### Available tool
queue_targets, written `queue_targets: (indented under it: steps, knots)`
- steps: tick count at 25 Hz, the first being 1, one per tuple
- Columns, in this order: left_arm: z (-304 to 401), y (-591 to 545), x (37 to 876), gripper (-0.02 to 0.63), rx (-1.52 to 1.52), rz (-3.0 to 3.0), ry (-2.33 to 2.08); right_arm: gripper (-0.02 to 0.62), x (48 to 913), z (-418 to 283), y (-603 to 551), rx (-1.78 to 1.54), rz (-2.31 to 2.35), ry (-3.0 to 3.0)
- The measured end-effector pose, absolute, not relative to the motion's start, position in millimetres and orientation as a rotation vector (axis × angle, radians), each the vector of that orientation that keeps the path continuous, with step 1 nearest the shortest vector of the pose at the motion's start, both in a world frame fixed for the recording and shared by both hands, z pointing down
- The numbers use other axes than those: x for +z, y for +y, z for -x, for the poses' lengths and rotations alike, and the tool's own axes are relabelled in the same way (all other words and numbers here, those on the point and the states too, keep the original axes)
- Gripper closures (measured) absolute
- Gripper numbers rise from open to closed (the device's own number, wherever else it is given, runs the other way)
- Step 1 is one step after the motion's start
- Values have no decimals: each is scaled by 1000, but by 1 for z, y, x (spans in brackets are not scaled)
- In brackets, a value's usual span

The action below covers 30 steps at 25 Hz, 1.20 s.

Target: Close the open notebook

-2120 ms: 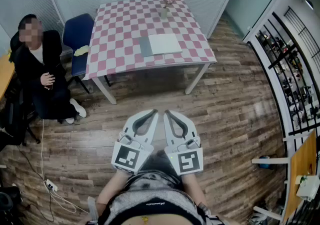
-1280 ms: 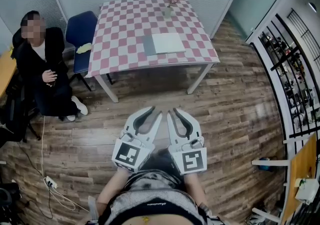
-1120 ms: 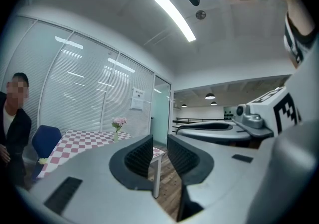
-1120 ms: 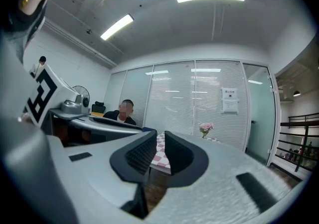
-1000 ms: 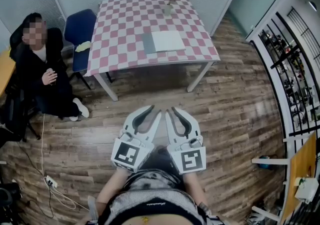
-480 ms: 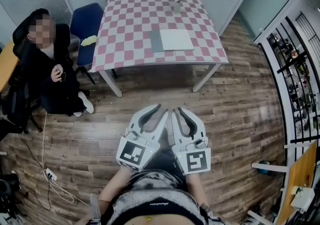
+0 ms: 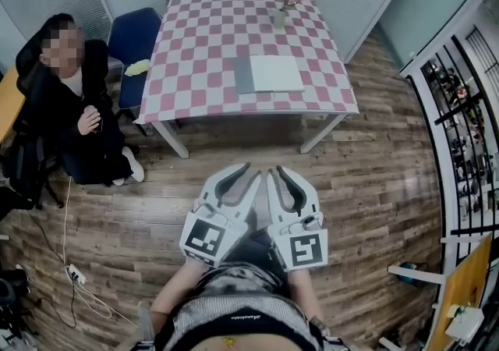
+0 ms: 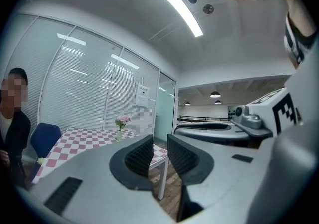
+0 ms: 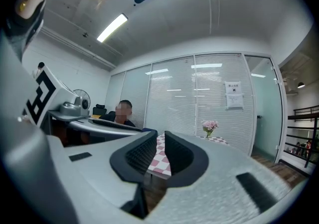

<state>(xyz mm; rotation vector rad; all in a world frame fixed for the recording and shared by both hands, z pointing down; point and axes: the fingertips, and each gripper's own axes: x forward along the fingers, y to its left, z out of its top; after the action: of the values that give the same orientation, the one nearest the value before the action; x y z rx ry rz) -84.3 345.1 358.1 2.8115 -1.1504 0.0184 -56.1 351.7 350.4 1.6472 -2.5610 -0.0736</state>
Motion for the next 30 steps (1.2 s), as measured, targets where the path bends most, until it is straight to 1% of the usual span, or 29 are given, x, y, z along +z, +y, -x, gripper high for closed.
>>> queue_targets:
  steps: [17, 30]
  knots:
    - [69, 223, 351, 543, 35, -2779, -1224, 543, 341, 41, 227, -79, -1561, -2606]
    - [40, 170, 347, 543, 49, -2762, -1301, 543, 340, 13, 172, -85, -1511, -2659]
